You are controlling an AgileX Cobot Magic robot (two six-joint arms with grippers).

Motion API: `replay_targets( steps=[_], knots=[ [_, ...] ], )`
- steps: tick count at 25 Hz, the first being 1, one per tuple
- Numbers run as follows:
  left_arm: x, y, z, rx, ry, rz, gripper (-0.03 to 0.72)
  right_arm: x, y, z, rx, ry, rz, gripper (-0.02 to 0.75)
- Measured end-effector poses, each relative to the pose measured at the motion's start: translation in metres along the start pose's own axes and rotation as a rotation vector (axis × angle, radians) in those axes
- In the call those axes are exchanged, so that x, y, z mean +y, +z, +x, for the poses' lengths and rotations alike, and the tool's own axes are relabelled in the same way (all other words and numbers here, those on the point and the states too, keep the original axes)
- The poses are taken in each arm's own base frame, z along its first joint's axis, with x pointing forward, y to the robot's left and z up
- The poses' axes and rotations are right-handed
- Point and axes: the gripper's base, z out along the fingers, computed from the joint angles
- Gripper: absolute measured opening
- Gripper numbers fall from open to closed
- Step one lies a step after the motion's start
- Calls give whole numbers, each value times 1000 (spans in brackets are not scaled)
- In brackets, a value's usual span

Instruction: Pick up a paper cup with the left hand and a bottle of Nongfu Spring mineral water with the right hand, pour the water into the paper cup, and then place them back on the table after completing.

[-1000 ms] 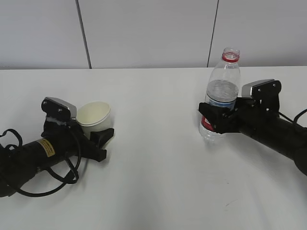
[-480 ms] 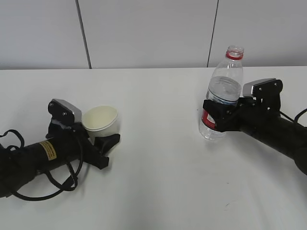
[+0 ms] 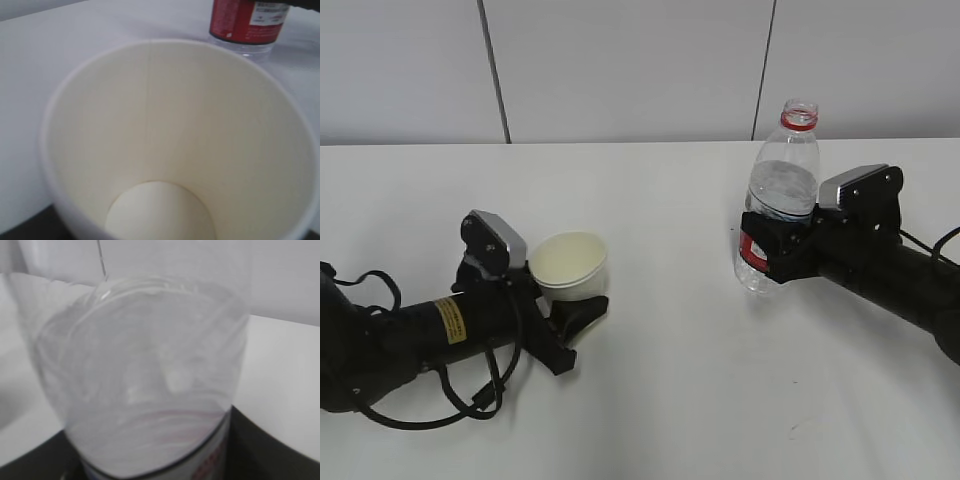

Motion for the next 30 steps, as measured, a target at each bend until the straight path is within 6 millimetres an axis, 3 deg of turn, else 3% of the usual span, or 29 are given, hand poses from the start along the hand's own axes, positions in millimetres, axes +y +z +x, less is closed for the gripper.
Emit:
replay_targets(
  steps=[8, 17, 23, 30],
  knots=[
    [-23, 11, -5, -7, -2, 71, 405, 1, 0, 0, 10, -27, -7, 383],
    [-27, 13, -11, -21, -19, 72, 405, 1, -4, -14, 70, -83, -13, 382],
    [-29, 13, -11, -19, -40, 79, 405, 2, -1, -25, 59, -192, -56, 382],
    [-45, 19, -11, -13, -26, 133, 405, 3, 13, -38, 93, -365, -89, 382]
  ],
)
